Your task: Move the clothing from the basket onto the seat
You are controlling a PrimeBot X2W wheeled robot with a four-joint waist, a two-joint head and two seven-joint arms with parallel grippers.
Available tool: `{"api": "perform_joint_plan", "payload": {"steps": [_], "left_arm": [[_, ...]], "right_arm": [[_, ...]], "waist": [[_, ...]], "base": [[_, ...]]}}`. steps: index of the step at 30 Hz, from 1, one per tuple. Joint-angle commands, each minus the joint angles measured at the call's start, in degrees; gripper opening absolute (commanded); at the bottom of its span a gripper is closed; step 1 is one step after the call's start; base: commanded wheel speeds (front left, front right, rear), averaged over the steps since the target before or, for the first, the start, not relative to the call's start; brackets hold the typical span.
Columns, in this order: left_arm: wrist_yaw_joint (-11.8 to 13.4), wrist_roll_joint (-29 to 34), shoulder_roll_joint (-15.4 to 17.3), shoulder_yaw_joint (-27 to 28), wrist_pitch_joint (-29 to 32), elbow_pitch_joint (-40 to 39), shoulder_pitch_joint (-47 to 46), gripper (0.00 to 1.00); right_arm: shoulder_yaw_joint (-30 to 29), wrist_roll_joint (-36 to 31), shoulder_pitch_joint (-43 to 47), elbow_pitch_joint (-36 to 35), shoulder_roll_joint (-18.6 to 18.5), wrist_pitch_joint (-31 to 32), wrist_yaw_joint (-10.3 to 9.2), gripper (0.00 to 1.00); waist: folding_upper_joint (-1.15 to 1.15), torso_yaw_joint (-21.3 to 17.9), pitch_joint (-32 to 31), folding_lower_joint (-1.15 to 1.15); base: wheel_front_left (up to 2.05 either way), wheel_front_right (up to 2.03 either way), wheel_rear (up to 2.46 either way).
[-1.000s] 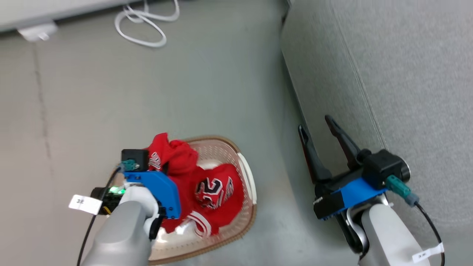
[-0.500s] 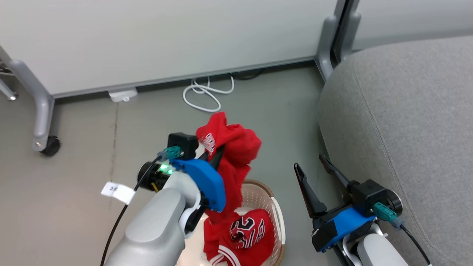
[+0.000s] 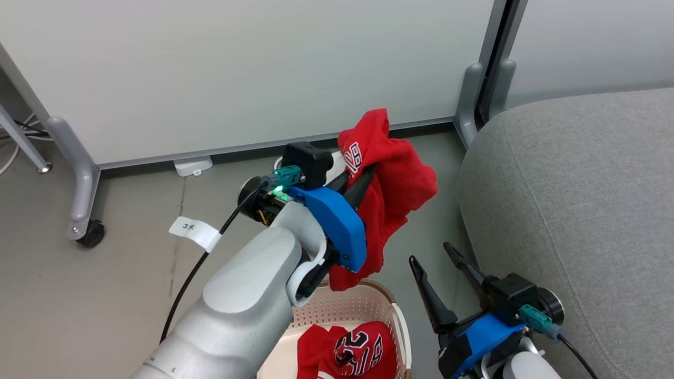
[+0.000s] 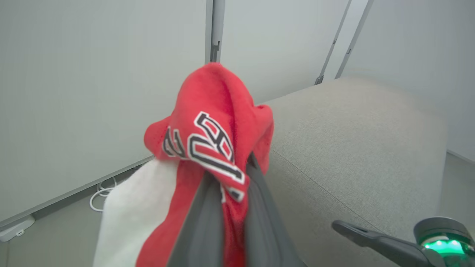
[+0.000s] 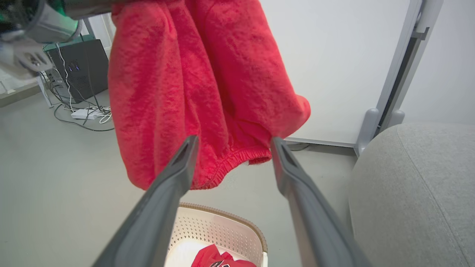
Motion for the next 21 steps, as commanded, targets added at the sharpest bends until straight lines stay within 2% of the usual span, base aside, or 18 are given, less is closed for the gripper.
{"api": "perform_joint_plan", "payload": {"steps": [1,9,21], "left_arm": [[0.3,-0.6,0.0,-0.5,-0.3,-0.4,-1.1,0.00],[1.6,-4.9,0.0,-6.6,-1.0,-2.3,-3.9,0.00],[3.3,-9.9,0.0,-12.6,-2.8,-1.9,-6.6,0.00]], "right_arm": [[0.3,0.0,0.9,-0.1,-0.2,0.1,0.03,1.00],[1.8,0.9,1.8,-0.5,-0.2,0.9,0.03,1.00],[2.7,2.9,1.3,-1.1,-0.2,1.3,0.03,1.00]], "waist": [[-0.01,-0.2,-0.5,0.01],[-0.01,-1.3,-2.3,0.01],[-0.01,-2.4,-2.7,0.01]], "base": [[0.00,0.00,0.00],[0.00,0.00,0.00],[0.00,0.00,0.00]]}}
